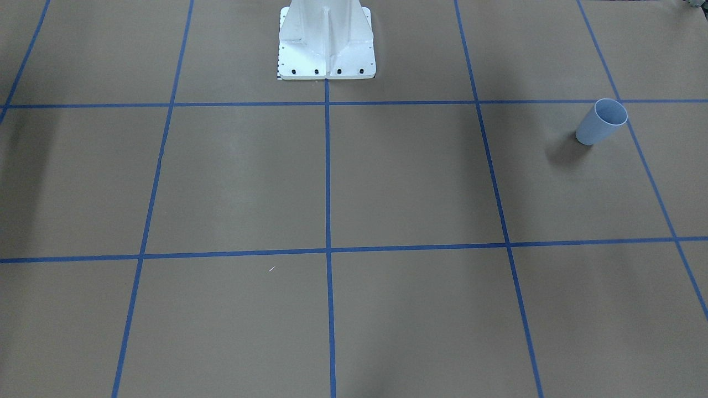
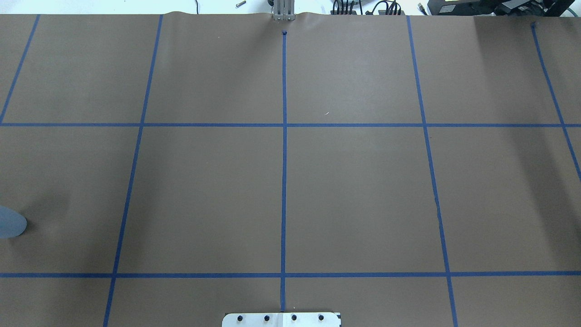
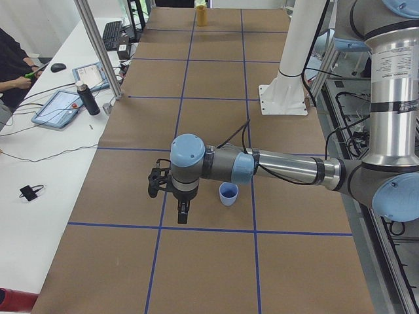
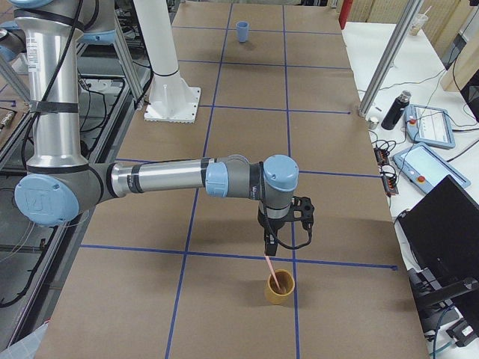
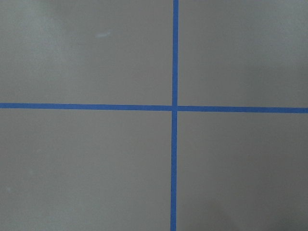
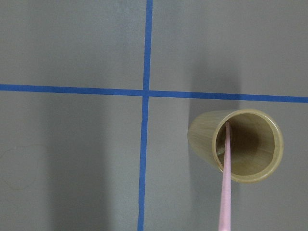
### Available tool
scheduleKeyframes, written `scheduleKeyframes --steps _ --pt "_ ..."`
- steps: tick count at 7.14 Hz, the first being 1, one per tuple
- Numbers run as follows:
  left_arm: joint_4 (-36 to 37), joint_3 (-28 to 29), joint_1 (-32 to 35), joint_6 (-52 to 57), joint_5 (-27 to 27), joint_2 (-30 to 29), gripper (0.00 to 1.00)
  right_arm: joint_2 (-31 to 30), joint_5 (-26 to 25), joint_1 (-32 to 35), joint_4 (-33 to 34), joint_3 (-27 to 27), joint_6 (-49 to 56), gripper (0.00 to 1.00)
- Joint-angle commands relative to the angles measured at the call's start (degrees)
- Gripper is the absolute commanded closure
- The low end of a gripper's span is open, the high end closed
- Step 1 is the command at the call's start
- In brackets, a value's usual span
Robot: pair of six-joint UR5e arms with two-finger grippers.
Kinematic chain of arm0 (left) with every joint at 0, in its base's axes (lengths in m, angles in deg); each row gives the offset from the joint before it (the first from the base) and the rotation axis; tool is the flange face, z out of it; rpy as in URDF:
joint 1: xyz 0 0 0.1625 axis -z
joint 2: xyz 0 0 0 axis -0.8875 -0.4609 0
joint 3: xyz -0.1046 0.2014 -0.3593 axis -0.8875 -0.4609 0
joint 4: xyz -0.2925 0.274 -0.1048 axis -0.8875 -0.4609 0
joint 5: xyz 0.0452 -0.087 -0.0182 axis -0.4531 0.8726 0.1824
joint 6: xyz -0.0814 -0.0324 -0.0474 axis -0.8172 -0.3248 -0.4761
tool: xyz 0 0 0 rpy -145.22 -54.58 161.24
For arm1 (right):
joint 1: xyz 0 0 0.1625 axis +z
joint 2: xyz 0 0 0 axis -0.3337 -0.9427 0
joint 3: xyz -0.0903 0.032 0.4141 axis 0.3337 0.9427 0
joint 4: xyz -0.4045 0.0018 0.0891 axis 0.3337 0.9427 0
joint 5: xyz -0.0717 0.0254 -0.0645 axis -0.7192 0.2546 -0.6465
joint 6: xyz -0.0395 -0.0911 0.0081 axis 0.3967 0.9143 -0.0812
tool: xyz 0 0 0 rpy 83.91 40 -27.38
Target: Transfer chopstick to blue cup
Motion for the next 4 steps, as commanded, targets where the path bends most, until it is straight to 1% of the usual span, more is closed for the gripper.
scheduleKeyframes --steps 1,4 --pt "0.00 -0.32 0.09 0.00 0.09 0.23 0.01 -0.48 0.00 0.02 -0.12 -0.04 -0.09 0.00" --pt "0.00 -0.15 0.00 0.00 0.00 0.50 0.01 -0.57 0.00 0.02 -0.12 -0.04 0.00 0.00"
